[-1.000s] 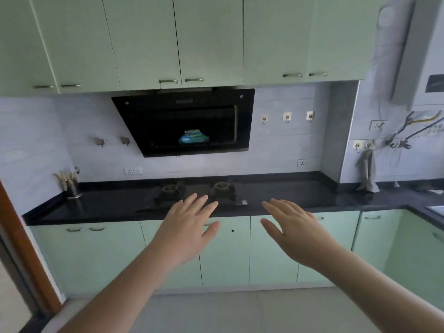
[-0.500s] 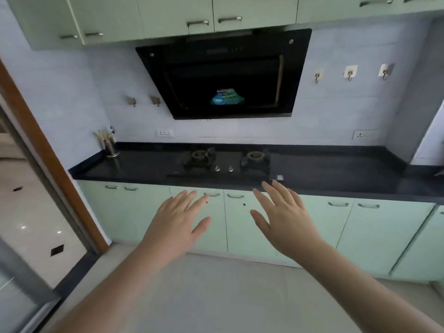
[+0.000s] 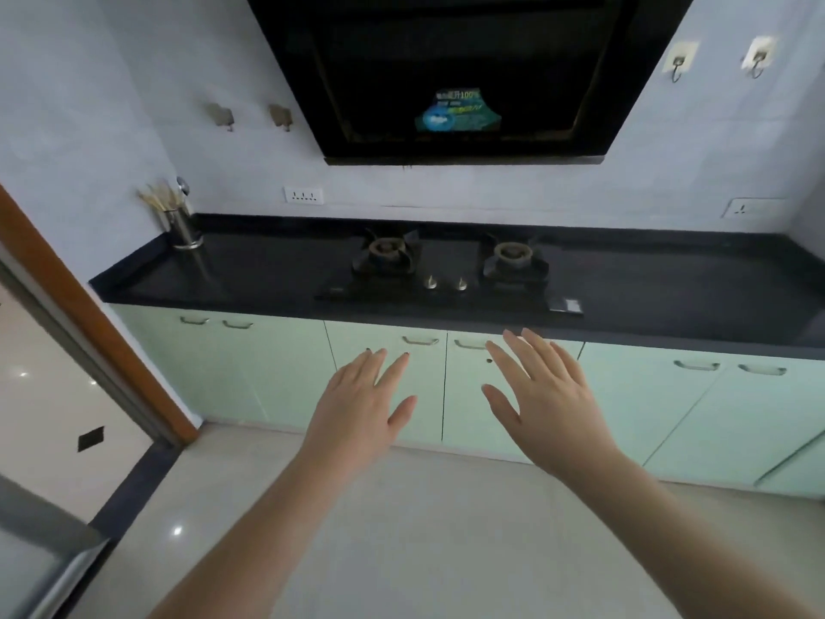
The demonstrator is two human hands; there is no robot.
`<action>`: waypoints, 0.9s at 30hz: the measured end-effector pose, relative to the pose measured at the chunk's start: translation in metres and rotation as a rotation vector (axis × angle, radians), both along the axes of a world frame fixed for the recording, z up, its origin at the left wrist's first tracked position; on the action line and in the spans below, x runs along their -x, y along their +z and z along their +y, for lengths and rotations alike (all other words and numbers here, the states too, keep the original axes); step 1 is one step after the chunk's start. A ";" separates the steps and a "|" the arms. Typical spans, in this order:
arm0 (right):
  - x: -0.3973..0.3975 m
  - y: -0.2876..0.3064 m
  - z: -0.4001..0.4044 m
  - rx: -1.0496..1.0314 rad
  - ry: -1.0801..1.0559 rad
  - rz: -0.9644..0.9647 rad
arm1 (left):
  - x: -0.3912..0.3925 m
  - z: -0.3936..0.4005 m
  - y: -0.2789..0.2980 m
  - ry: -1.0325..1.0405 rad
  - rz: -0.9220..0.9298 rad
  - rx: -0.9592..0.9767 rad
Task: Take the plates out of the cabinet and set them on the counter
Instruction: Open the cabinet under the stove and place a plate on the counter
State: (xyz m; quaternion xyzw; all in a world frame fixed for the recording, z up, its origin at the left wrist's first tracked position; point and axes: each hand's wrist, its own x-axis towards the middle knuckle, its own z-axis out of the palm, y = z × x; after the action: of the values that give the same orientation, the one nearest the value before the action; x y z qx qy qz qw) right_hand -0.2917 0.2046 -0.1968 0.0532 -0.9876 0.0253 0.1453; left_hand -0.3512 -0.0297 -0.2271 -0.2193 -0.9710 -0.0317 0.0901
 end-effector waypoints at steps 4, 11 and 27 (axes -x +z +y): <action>0.028 -0.037 0.002 0.021 -0.045 -0.091 | 0.042 0.003 -0.022 -0.025 -0.014 -0.010; 0.098 -0.093 0.023 0.072 -0.070 -0.188 | 0.112 0.027 -0.071 -0.056 -0.063 0.003; 0.288 -0.213 0.054 0.151 0.038 -0.469 | 0.269 0.065 -0.173 0.019 -0.322 0.065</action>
State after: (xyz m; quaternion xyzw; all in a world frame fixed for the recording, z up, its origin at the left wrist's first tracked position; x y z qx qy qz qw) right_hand -0.5794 0.2588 -0.4095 0.0532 -0.9885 0.1133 -0.0847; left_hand -0.6202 0.0357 -0.4001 -0.2050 -0.9754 -0.0344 -0.0735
